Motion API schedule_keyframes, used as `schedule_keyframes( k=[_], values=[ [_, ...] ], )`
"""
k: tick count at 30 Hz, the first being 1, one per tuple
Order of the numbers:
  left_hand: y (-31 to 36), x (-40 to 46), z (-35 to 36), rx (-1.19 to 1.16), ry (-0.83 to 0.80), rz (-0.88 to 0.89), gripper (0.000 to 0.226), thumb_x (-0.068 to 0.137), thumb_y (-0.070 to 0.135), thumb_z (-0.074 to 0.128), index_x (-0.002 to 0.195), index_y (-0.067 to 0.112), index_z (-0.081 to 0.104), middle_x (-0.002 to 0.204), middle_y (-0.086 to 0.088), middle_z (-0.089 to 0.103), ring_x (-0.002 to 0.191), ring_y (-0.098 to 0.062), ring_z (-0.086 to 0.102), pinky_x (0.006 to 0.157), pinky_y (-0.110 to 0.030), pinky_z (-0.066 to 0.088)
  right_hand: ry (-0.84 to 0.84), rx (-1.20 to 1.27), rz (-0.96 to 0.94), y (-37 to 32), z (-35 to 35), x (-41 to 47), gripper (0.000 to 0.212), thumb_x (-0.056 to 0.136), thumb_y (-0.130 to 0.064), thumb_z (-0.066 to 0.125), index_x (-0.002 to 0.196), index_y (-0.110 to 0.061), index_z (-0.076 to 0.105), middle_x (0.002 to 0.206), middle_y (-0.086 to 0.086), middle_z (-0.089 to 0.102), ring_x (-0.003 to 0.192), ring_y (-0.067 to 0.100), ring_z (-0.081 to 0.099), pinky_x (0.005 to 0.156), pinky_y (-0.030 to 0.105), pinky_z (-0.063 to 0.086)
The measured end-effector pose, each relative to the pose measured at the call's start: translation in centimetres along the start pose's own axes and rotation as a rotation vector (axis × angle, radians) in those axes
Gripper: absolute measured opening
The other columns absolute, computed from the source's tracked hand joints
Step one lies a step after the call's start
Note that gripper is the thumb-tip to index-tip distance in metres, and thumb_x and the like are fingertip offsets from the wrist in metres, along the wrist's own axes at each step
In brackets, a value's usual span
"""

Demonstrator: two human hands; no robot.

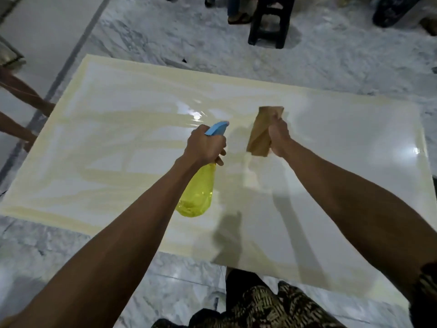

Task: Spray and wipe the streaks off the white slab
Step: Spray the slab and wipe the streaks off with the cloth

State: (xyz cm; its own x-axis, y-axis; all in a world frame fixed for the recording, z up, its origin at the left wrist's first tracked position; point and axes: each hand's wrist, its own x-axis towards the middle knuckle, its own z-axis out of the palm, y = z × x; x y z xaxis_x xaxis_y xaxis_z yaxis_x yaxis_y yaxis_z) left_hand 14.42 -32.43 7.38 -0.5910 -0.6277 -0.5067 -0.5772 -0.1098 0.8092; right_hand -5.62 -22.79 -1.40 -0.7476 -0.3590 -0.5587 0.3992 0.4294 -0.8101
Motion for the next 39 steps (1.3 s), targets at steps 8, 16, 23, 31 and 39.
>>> schedule_keyframes(
  k=[8, 16, 23, 31, 39],
  values=[
    [3.4, 11.9, 3.4, -0.015, -0.102, 0.003, 0.070, 0.065, 0.023, 0.053, 0.133, 0.006, 0.063, 0.083, -0.013, 0.069, 0.075, -0.033, 0.078, 0.051, -0.036, 0.059, 0.097, -0.772, -0.445, -5.0, -3.6, 17.1, 0.054, 0.098, -0.048, 0.027, 0.149, -0.030, 0.035, 0.144, 0.010, 0.052, 0.129, 0.036, 0.050, 0.106, 0.050, 0.037],
    [0.5, 15.0, 4.3, -0.009, -0.123, -0.012, 0.069, 0.066, 0.020, 0.052, 0.131, 0.005, 0.065, 0.082, -0.014, 0.067, 0.071, -0.029, 0.076, 0.048, -0.032, 0.056, 0.069, -1.224, -0.359, 4.6, -0.2, 22.0, 0.069, 0.101, -0.056, 0.015, 0.158, -0.022, -0.004, 0.165, 0.017, -0.009, 0.152, 0.037, -0.011, 0.120, 0.061, -0.004],
    [-4.3, 9.5, 3.0, 0.084, -0.136, -0.052, 0.072, 0.065, 0.022, 0.052, 0.135, 0.008, 0.066, 0.083, -0.015, 0.069, 0.079, -0.037, 0.078, 0.050, -0.035, 0.059, -0.031, -1.341, -0.431, 10.4, 1.1, 10.8, 0.059, 0.104, -0.050, 0.019, 0.157, -0.036, -0.003, 0.167, 0.007, -0.009, 0.153, 0.030, -0.011, 0.120, 0.059, -0.007],
    [-10.5, -3.0, 0.8, 0.180, -0.147, -0.032, 0.065, 0.065, 0.020, 0.053, 0.124, 0.000, 0.071, 0.077, -0.016, 0.072, 0.078, -0.049, 0.076, 0.071, -0.060, 0.065, -0.125, -1.344, -0.498, 22.9, 3.6, -9.9, 0.064, 0.096, -0.054, 0.016, 0.155, -0.036, 0.001, 0.167, 0.008, 0.002, 0.154, 0.032, -0.001, 0.119, 0.059, -0.004],
    [-15.8, -12.1, -1.2, 0.165, -0.189, -0.054, 0.060, 0.065, 0.018, 0.054, 0.119, -0.002, 0.073, 0.070, -0.018, 0.073, 0.076, -0.052, 0.075, 0.074, -0.063, 0.064, -0.218, -1.249, -0.409, 29.5, 6.0, -25.3, 0.066, 0.093, -0.048, 0.014, 0.153, -0.030, 0.033, 0.165, 0.006, 0.019, 0.153, 0.030, 0.014, 0.118, 0.059, 0.010]
  ],
)
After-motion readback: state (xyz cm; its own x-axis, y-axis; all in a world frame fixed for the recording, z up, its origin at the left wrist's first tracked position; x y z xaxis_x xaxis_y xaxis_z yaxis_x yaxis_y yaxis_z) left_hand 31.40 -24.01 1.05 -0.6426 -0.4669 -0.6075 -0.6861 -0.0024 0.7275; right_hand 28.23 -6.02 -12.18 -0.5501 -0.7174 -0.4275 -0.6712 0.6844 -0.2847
